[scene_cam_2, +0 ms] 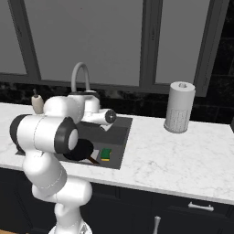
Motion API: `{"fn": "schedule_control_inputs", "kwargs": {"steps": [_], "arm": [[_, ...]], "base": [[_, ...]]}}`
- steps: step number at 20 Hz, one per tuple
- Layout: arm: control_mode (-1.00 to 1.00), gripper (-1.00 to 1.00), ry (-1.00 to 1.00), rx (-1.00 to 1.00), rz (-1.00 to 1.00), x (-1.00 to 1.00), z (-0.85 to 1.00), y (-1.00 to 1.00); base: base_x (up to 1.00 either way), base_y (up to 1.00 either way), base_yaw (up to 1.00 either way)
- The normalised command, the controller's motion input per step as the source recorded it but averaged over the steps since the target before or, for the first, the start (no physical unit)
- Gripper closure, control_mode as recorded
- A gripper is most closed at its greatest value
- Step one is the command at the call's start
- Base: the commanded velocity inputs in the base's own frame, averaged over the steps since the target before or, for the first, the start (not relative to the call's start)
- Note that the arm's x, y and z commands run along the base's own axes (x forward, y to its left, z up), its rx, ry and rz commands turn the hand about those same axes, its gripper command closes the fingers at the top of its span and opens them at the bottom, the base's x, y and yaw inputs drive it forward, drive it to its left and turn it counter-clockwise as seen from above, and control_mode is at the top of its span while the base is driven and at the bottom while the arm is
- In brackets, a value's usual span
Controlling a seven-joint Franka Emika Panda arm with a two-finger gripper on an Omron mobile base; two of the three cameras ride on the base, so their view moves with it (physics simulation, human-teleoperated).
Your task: Pick the pan and sponge and place them into the sink. Then turn on the water.
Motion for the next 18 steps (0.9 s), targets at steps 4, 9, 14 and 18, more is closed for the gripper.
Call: {"fn": "schedule_control_inputs", "kwargs": {"steps": [4,9,14,18], "arm": [[-1.00,-1.00,0.00,0.00,0.00,0.00,0.00,0.00],[-1.00,-1.00,0.00,0.00,0.00,0.00,0.00,0.00],[-1.00,-1.00,0.00,0.01,0.00,0.08,0.15,0.00],[-1.00,-1.00,0.00,0.04,0.00,0.19,0.19,0.00]], "base": [[0.00,0.00,0.00],[0.00,0.00,0.00],[0.00,0.00,0.00],[0.00,0.00,0.00]]}}
